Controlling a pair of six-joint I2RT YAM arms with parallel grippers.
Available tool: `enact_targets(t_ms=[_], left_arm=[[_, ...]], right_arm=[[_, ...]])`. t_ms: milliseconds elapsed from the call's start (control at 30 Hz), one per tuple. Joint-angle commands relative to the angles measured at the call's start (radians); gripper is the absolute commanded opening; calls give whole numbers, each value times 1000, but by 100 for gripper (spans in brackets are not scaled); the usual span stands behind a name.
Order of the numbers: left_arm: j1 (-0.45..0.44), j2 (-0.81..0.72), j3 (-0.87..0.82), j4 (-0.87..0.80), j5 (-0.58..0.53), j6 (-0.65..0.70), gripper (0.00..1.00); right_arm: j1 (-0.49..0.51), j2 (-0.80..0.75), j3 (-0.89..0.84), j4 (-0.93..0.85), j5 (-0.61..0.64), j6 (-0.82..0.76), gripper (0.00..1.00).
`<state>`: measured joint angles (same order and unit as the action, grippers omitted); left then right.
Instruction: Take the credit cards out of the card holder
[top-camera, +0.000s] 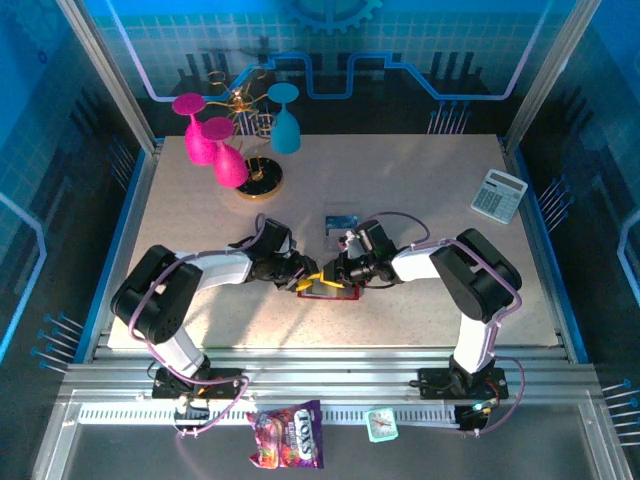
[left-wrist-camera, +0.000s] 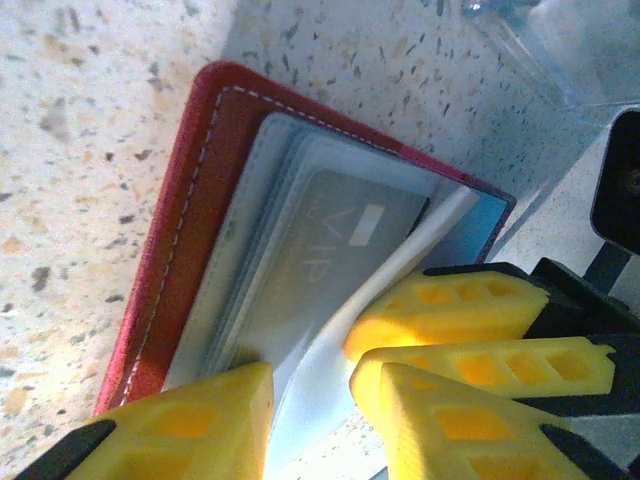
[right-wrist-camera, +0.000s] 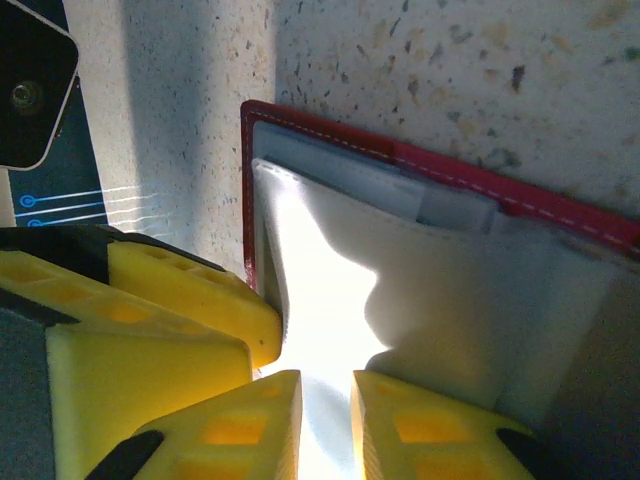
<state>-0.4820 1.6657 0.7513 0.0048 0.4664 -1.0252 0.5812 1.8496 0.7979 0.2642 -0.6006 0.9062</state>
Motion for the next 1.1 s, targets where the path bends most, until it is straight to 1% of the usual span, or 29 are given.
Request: enact_targets(t_ms=[0,133,433,767,900,1067], left_arm=[[-9,25,18,14,21,-20,34],[-8,29,25,13,22,-16,31],[-9,35,21,39,36,-18,32],[-9,3,74,14,48,17,41],[-9,24,112,43,109,31,45],[-24,66,170,46,160,37,48]], right_arm=[[-9,-27,-25,-12,2,16,22],[-9,-75,-9,-66,17,-1,23],[-29,-205,25,-247,84,-64,24],[-105,-344,71,-487,182,-182,26],[-152,-375,66,-570,200,-220,27],[-207,-419,23,-622,211,-245,28]])
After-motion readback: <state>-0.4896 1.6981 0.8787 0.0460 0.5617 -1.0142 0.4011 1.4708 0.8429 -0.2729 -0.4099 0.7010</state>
